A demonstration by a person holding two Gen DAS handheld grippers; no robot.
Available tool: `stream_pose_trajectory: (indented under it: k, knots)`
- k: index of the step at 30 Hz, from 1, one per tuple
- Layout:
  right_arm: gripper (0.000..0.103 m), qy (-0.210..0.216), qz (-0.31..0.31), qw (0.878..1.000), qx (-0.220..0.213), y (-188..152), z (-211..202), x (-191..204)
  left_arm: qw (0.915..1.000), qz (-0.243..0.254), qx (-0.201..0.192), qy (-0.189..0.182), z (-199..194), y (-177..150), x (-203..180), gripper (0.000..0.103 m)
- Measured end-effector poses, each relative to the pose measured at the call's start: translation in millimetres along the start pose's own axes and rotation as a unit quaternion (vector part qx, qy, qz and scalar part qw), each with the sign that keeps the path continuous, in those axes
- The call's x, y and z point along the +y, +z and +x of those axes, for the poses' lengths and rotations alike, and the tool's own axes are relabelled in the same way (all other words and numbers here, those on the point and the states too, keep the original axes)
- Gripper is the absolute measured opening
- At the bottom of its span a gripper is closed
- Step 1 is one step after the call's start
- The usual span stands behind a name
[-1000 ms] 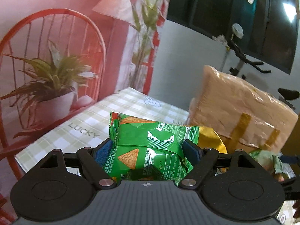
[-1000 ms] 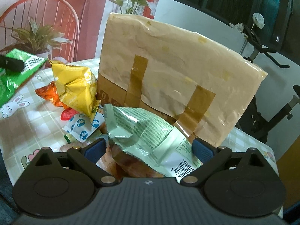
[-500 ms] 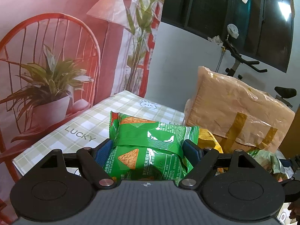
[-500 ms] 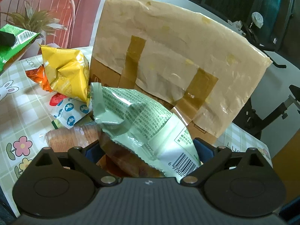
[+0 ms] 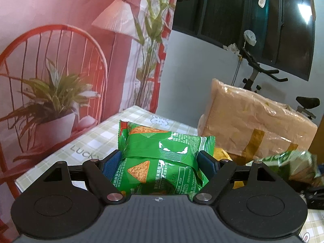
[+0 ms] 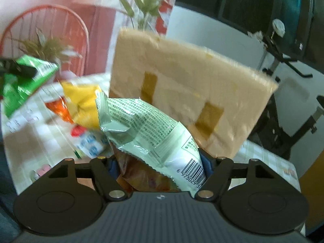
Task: Organize snacks
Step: 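Lift both held bags up and carry them toward the lined box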
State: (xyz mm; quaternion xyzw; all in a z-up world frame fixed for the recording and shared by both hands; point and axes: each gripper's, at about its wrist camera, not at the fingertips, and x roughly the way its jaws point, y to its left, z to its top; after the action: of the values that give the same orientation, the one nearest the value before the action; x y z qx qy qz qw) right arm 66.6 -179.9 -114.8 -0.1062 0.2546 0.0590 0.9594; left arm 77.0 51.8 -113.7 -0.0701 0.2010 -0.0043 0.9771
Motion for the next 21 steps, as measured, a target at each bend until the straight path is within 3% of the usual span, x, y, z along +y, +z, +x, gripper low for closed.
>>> stream_pose_trajectory:
  k: [10,21]
  knots:
    - [0.074,0.044,0.018,0.997,-0.058,51,-34,-8,0.9985,0.021,-0.047,-0.018,-10,29,-12,0.083]
    - [0.074,0.048,0.027,0.995,-0.089,93,-51,-20,0.9968,0.029,-0.051,-0.054,-4,64,-37,0.083]
